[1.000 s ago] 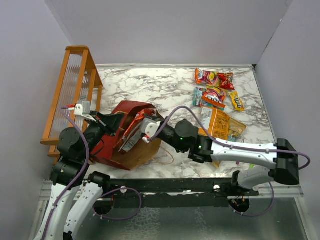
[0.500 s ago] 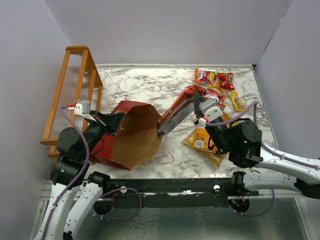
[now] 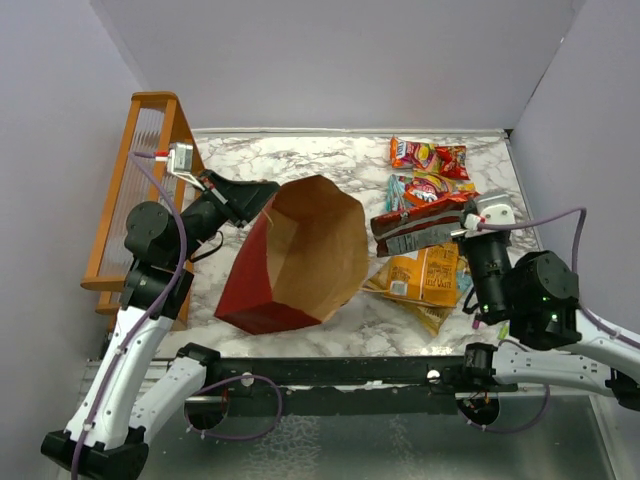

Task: Take the snacks out of the paper bag
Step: Adjust the paper bag at the center of the board.

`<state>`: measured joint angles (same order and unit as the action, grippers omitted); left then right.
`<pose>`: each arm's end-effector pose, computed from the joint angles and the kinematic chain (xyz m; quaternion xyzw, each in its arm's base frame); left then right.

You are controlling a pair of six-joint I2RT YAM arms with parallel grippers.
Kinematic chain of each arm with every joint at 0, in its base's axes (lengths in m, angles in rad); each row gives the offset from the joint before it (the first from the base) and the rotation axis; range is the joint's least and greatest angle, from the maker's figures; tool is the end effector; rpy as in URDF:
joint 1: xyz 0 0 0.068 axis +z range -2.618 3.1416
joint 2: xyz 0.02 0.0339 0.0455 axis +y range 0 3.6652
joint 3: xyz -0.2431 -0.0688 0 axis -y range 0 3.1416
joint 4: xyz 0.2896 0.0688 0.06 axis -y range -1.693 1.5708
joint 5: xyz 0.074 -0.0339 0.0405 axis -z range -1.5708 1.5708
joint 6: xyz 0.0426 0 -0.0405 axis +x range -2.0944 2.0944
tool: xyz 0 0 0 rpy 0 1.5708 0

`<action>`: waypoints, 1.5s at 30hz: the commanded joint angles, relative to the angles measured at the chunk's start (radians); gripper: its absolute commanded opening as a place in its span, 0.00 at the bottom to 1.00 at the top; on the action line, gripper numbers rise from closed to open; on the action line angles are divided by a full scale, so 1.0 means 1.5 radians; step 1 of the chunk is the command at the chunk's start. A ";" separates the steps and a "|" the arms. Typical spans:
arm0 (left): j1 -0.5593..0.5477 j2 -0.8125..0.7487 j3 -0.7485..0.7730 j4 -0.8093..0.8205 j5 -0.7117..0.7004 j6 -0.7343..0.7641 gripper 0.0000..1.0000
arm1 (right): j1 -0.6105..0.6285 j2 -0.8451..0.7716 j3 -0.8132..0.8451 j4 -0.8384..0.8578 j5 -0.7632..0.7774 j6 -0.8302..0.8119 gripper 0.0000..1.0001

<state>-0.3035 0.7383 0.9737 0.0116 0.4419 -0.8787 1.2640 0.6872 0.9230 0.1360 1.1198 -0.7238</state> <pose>0.2016 -0.0822 0.4305 -0.0043 0.6241 -0.5407 0.5640 0.0927 0.1656 0.4273 -0.1615 0.6283 -0.1021 0.7541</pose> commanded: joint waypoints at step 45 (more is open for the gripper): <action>0.000 -0.055 0.020 -0.396 -0.375 0.141 0.53 | -0.331 0.210 0.055 -0.619 -0.214 0.885 0.01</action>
<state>-0.3035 0.6621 0.9642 -0.5926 -0.1215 -0.6926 0.7868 0.9394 0.9829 -0.6067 0.6701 0.4164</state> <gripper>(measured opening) 0.444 0.016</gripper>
